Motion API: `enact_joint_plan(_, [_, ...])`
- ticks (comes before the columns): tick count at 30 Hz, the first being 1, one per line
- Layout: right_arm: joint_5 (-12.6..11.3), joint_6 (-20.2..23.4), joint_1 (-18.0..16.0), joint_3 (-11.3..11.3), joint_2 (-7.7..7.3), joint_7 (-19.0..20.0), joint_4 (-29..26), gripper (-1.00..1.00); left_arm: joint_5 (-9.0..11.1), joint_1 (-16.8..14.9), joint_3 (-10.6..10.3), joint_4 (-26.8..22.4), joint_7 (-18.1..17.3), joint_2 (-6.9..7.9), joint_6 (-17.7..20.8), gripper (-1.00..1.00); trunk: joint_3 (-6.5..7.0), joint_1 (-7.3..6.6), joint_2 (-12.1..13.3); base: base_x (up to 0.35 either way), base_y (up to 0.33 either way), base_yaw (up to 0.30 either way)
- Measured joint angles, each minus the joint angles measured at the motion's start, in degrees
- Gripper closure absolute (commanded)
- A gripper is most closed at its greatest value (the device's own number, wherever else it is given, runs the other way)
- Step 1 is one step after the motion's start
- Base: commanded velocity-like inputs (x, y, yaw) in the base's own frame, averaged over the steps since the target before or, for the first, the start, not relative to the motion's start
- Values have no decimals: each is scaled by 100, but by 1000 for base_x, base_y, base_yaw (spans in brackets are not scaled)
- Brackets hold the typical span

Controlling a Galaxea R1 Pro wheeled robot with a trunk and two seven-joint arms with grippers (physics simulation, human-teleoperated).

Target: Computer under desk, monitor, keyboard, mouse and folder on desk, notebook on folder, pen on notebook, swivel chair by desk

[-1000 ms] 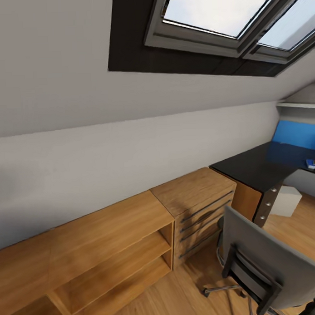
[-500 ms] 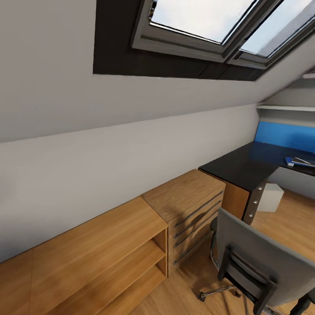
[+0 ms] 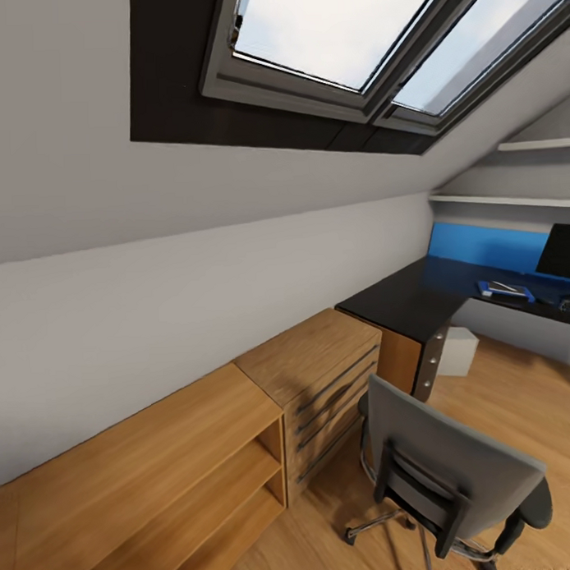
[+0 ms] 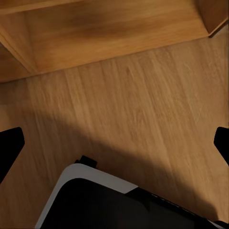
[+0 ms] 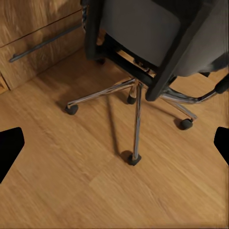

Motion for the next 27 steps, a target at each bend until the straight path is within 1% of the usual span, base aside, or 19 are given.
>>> enact_joint_plan(27, [0,-1,-2,0,0,-5,0,-100,0,-2,0,-1,0,0,-1,-100,172,1,-6,0,0,-210])
